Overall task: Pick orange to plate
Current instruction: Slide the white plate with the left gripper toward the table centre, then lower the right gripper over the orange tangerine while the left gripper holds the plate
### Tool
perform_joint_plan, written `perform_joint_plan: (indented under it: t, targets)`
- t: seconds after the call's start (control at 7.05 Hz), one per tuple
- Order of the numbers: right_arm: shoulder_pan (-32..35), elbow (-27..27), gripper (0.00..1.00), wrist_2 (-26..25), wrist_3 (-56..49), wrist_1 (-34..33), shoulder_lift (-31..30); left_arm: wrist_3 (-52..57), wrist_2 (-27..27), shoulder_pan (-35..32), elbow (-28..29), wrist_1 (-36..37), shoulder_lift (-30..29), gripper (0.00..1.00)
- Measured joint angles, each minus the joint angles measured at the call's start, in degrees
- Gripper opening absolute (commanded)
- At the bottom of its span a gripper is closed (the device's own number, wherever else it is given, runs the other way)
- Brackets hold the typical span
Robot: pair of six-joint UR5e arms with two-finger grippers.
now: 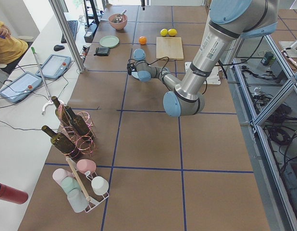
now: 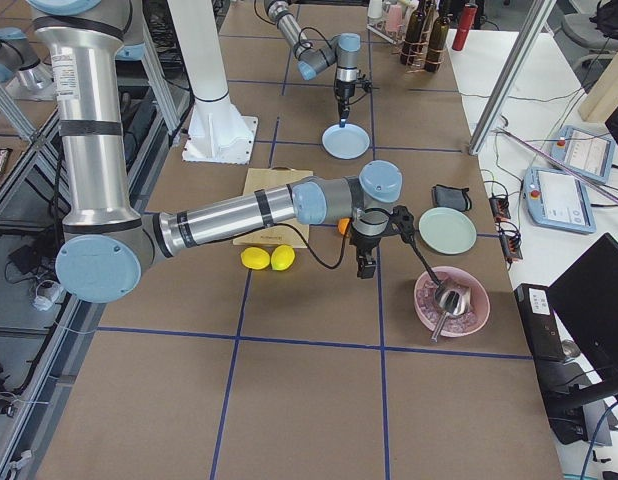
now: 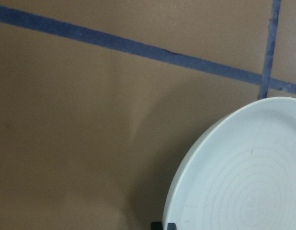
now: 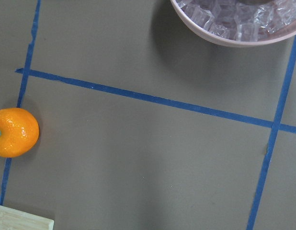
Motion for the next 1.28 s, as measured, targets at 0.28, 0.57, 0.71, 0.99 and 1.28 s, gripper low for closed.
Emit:
perform_joint_plan:
  t: [0.28,0.57,0.71,0.99,1.28]
  targets:
    - [-0.27,0.29,1.0,0.01,-0.06,0.0,0.0,-0.02,0.05,0.17,0.11,-1.45,-0.04,0.54]
    - [-2.92,1.43,1.0,-0.11,1.21,-0.02,0.64,-0.41,0.05,-0.21,-0.62,-3.18,0.08,0.64]
    - [-5.48,2.16,1.0,-0.27,4.59,0.0,2.08,-1.4,0.06,-1.24,-2.26,-4.31,0.55,0.65]
    - [-12.48,5.03,1.0,-1.81,17.46,0.54,4.44,-2.8,-0.01,-3.19,-6.89,-4.9,2.93,0.67]
    - [-20.77,6.18,0.97,-8.26,31.14,8.01,4.86,-2.97,-0.01,-3.67,-8.1,-4.96,3.75,0.67]
